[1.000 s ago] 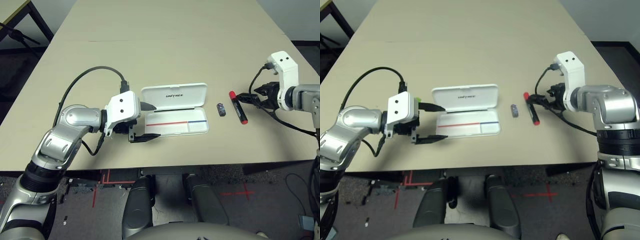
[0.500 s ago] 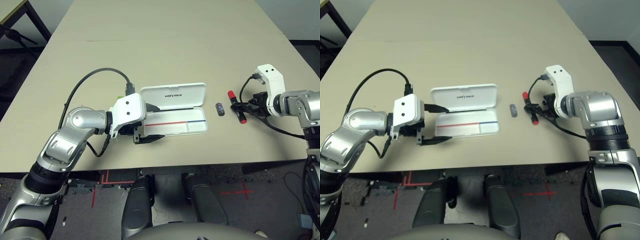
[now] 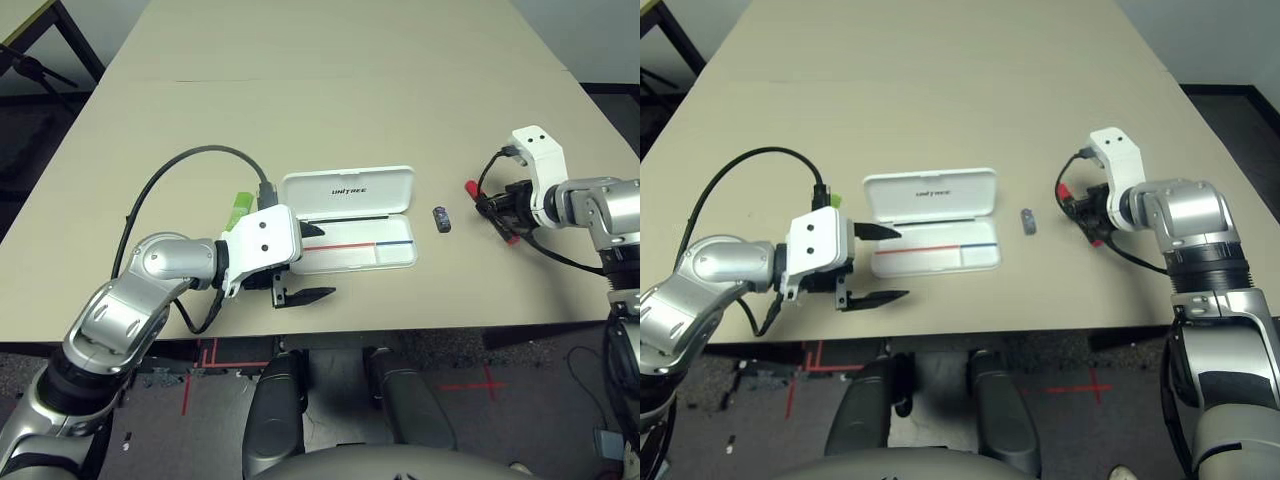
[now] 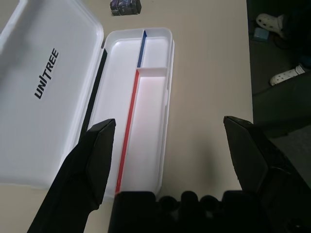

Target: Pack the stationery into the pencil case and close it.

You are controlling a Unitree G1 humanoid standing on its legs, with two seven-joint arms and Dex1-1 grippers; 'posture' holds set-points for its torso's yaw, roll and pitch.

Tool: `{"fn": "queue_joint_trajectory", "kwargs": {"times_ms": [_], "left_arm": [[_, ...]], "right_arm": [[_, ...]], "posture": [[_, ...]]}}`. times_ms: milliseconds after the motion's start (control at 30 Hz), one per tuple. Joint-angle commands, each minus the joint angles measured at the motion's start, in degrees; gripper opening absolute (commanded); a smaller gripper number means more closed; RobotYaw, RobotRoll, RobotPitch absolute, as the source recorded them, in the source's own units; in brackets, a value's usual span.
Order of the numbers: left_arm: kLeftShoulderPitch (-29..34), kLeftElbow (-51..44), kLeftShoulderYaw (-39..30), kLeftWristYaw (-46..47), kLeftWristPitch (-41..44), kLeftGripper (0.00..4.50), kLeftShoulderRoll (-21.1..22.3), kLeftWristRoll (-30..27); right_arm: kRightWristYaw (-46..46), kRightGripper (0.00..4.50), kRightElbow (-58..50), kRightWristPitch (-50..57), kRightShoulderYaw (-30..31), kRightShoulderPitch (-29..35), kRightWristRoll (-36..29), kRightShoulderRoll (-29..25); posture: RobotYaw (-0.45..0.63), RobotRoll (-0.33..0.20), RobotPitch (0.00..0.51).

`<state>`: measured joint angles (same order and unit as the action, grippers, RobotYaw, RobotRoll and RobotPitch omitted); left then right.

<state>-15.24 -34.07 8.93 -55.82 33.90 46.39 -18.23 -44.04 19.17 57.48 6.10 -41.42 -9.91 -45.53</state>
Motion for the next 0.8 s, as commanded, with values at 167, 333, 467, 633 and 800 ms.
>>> {"fn": "queue_joint_trajectory", "kwargs": {"times_ms": [167, 333, 467, 633, 800], "left_arm": [[4.16, -1.57, -1.7, -1.84, -3.76, 4.5, 2.24, -1.1], [5.77, -2.29, -2.44, -2.42, -4.92, 4.5, 3.19, -1.56], [5.47, -2.74, -2.61, -2.73, -4.61, 4.5, 3.76, -2.11], [3.45, -1.69, -2.4, -3.27, -4.15, 4.5, 4.33, -2.93], [-0.11, 2.69, -0.95, -4.58, -4.85, 4.5, 3.87, -2.33]], "right_arm": [[-12.4, 0.5, 0.02, -9.45, 2.4, 0.12, 0.51, -7.39], [-18.07, 0.5, -0.12, -23.76, 2.2, 0.91, 2.02, -9.89], [-24.84, 0.5, -0.42, -32.43, 3.67, 1.39, 3.74, -12.62], [-31.5, 0.5, -1.32, -38.65, 3.9, 0.3, 4.03, -12.94], [-39.02, 0.5, -5.47, -40.8, 4.01, 0.62, 1.89, -12.95]], "posture": [[0.03, 0.0, 0.203], [0.01, 0.0, 0.203], [0.0, 0.0, 0.204], [-0.01, 0.0, 0.202], [-0.01, 0.0, 0.201]]}}
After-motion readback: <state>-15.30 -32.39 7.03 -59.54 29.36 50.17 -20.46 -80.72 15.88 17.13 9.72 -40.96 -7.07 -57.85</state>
